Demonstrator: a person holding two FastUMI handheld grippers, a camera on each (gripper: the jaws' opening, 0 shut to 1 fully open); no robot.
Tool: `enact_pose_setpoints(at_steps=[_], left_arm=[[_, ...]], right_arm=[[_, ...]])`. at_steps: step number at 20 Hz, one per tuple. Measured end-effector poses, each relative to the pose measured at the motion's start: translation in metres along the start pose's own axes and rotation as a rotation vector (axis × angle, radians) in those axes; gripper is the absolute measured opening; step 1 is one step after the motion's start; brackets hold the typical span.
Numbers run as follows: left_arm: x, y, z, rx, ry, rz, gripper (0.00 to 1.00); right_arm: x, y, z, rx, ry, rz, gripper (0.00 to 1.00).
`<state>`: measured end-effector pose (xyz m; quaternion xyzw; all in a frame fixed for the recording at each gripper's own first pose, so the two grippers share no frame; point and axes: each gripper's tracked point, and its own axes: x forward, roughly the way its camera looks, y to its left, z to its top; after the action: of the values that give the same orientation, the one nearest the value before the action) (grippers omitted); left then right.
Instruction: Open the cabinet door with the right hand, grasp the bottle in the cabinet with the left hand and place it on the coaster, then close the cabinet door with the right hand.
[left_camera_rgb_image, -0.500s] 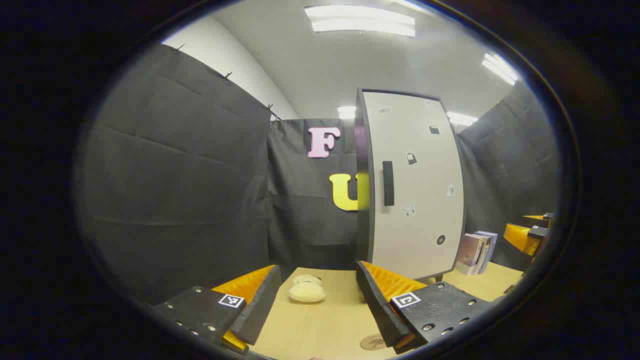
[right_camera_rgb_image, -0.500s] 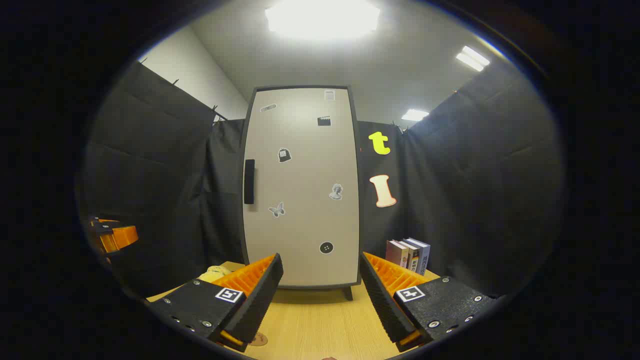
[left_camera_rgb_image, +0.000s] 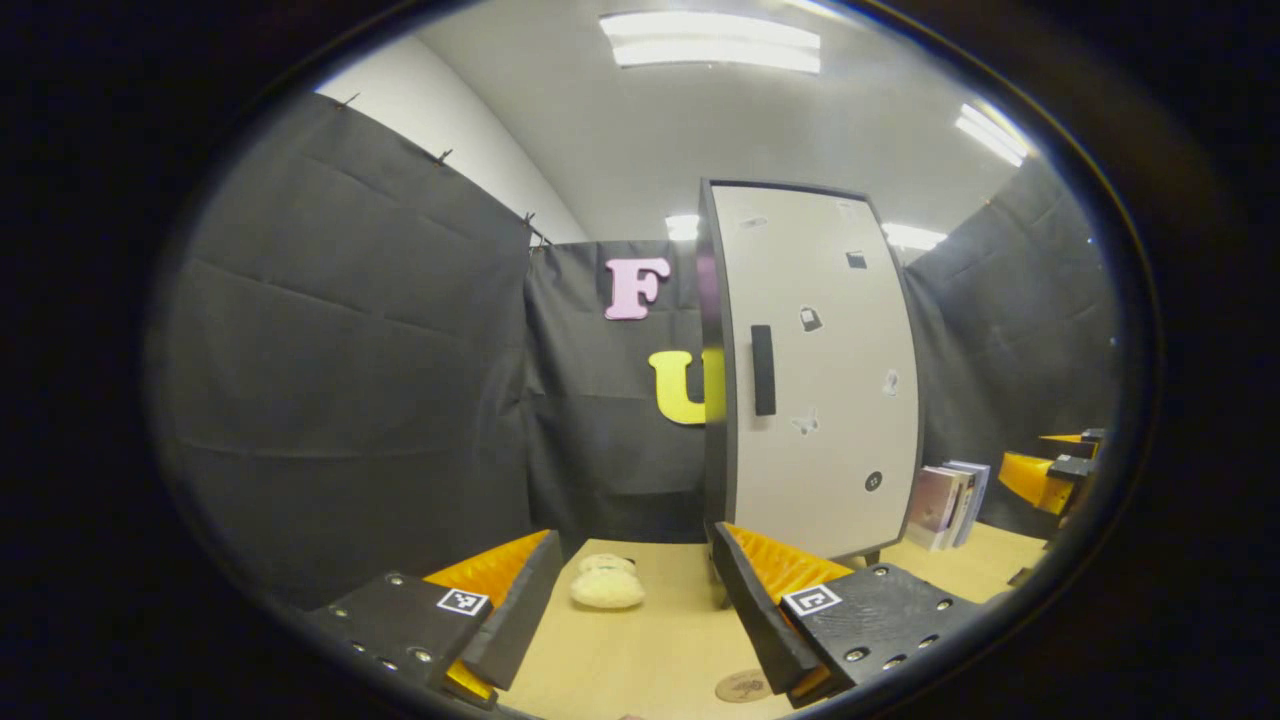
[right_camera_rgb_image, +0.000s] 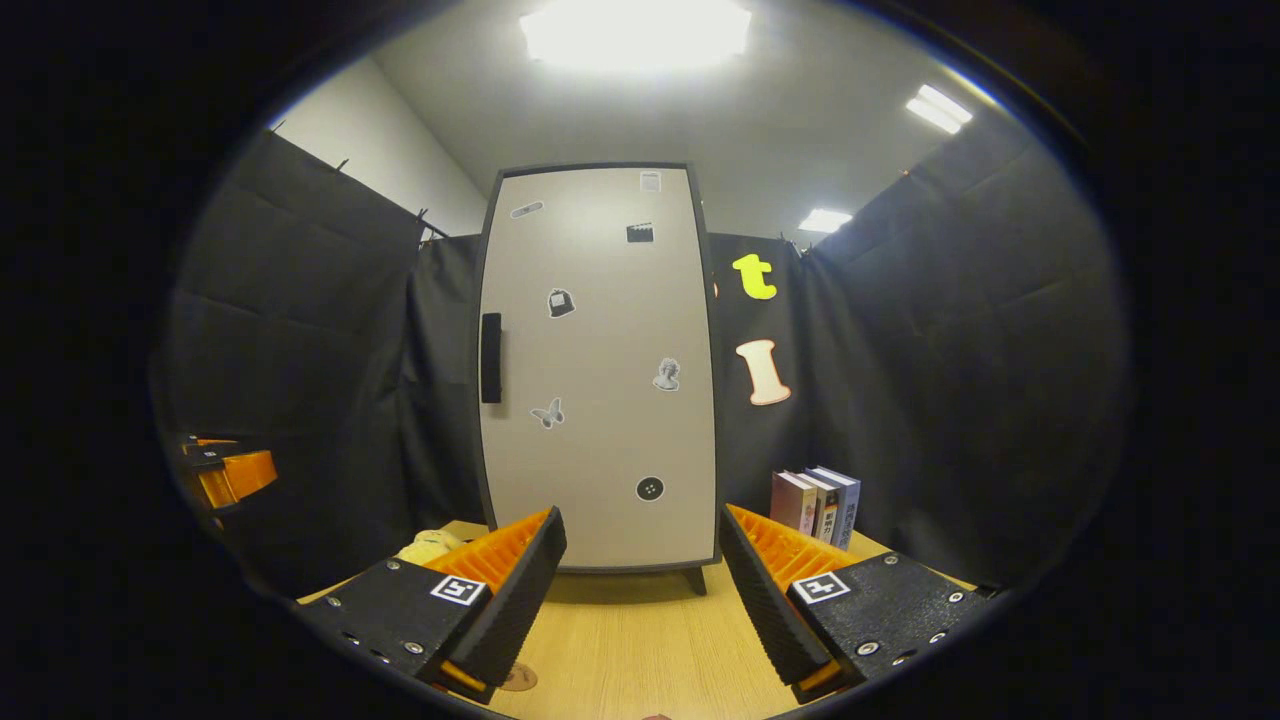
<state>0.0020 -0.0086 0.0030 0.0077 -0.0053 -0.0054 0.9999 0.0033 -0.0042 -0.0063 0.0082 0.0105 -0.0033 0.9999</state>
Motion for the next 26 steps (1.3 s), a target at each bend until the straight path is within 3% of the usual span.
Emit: enact_pose_setpoints(at_steps=[12, 17, 26], left_arm=[[0.007, 0.003, 0.002, 0.023, -0.006, 0.012, 0.9], [0.001, 0.007, -0.001, 0.024, 0.005, 0.021, 0.9], [-0.018, 0.035, -0.003, 0.038, 0.013, 0.104, 0.88]], right_arm=[[0.011, 0.002, 0.002, 0.033, -0.001, 0.014, 0.95], [0.03, 0.017, 0.022, 0.028, -0.024, 0.063, 0.95], [0.085, 0.058, 0.067, 0.036, -0.085, 0.14, 0.95]])
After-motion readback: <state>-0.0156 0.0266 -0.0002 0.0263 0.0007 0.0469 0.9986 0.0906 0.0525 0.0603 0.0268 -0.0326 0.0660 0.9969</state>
